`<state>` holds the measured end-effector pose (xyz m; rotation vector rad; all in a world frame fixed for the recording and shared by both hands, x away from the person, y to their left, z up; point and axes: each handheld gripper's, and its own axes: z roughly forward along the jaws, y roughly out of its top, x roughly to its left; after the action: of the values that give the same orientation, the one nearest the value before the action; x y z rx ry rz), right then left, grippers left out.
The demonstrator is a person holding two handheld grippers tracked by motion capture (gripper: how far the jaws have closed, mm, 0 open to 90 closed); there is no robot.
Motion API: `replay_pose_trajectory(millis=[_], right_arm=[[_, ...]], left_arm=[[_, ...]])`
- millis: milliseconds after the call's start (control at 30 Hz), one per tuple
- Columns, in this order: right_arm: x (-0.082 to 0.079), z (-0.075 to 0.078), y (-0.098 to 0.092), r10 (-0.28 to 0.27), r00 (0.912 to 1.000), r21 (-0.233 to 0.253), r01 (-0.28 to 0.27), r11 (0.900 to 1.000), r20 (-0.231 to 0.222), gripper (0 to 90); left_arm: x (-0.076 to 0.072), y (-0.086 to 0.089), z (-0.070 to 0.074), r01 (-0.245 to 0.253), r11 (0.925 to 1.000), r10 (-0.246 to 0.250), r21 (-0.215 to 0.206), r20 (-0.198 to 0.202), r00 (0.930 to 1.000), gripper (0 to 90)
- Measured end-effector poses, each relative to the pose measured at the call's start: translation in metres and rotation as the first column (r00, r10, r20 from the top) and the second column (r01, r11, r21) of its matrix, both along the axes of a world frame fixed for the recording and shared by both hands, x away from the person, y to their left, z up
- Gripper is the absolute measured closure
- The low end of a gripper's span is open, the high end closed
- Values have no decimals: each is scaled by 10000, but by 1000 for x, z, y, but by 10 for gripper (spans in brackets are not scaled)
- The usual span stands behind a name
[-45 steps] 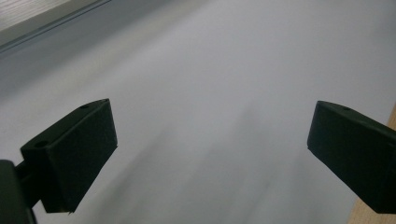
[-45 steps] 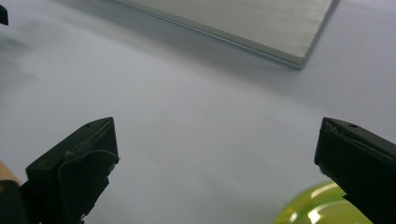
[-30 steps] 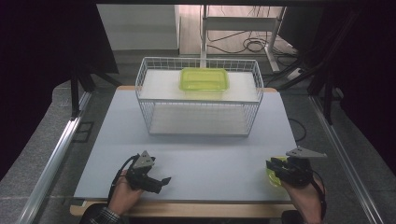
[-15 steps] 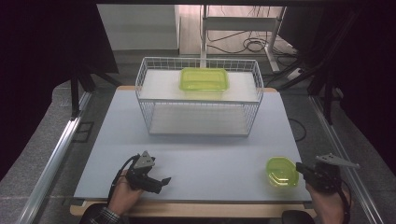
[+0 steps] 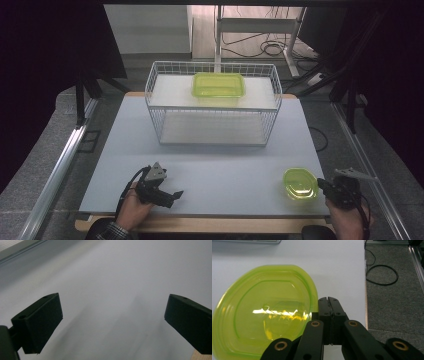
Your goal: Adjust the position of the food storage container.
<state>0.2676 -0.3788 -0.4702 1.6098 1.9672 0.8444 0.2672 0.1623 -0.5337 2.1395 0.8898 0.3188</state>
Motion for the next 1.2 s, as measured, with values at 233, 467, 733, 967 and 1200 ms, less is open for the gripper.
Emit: replay_pose_trajectory(millis=[233,467,733,967,1200], right_arm=[[7,-2,18,290,9996,-22,-290,9996,14,886],[16,-3,44,990,9951,210,-988,9949,-79,885],[24,-6,74,1928,9812,330,-1925,9807,-54,883],[13,-2,61,1630,9866,358,-1632,9859,80,882],[-10,3,57,1705,9853,466,-1710,9842,146,880]], left_arm=[[0,-1,-1,34,10000,-34,49,-16,10000,16],[0,-1,-1,51,10000,-51,83,-23,10000,16],[0,-1,-1,58,9999,-58,146,-24,10000,17],[0,-1,-1,47,9998,-47,190,-21,10000,17],[0,-1,-1,32,9998,-32,177,-7,10000,18]])
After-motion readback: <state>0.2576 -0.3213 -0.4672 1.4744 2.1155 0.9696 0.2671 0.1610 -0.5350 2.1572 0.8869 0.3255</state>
